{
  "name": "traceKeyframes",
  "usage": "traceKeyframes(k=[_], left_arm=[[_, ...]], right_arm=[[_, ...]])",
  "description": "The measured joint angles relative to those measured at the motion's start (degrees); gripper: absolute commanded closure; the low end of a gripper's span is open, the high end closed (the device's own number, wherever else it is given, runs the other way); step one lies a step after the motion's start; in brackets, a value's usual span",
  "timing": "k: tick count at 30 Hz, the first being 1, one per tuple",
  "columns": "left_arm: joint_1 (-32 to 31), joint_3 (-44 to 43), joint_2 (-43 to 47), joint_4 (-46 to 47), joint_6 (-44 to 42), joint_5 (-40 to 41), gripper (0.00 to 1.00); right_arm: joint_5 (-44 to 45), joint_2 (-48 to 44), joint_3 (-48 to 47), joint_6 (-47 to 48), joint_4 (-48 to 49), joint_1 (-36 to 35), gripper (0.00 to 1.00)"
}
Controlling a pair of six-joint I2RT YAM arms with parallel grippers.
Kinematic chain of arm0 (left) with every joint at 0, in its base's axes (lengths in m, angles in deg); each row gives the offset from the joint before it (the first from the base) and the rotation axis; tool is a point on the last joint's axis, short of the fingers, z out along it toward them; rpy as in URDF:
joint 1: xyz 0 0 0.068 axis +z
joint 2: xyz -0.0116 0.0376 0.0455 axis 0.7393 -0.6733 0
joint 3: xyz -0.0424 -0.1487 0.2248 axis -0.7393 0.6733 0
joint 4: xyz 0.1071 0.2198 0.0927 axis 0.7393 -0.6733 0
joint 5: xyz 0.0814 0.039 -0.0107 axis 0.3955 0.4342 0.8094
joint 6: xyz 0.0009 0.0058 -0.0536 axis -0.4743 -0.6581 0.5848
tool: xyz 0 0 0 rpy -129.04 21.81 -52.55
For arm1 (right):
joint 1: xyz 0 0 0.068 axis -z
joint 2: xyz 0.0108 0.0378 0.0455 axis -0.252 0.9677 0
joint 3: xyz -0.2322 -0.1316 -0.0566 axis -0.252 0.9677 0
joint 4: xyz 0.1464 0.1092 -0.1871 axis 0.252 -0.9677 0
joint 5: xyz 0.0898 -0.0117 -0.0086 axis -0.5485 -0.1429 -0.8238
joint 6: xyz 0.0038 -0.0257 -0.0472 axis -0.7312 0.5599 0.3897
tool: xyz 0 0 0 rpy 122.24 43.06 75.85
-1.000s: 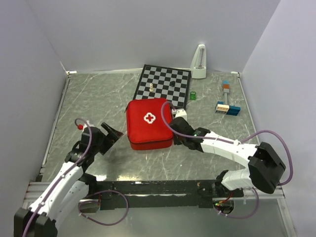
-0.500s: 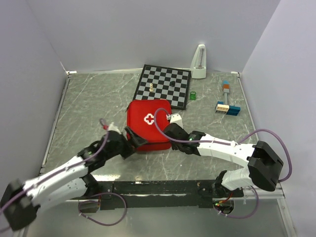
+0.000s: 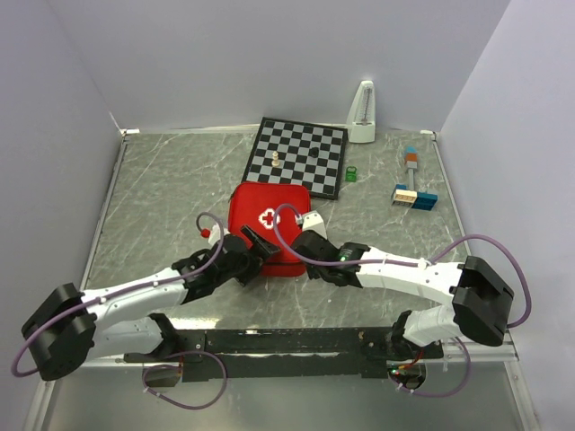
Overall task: Organize the medicine kit
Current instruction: Zip the medicine box at the center of the board.
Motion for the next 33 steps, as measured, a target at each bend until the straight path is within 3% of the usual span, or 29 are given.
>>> traceKeyframes(k=[6,11,14,15,25,33], left_arm=[[0.09,-1.55,-3.3,-3.02,2.93,0.79,0.48],[3.28,0.85,-0.46,-3.08,3.43,-1.55,0.65],[5.7,1.55,2.03,-4.31,2.43,-2.21,0.95],[6.71,1.99,3.15,-4.61,2.25,-2.23,0.99],[17.09,7.76,14.58,-6.84,-5.11,-7.41,0.99],[27.56,12.44,21.64,-6.88,-12.28,-16.37,0.99]], right_arm=[[-0.11,0.04,0.0,0.0,0.0,-0.5,1.0],[-0.37,0.7,-0.44,0.0,0.17,-1.99,1.0],[-1.03,1.75,-1.73,0.0,0.22,-3.41,1.0],[-1.4,2.21,-2.16,0.0,0.37,-4.0,1.0],[-4.79,5.01,-5.77,0.0,0.79,-7.58,1.0],[-5.49,5.01,-4.87,0.68,2.56,2.32,1.0]])
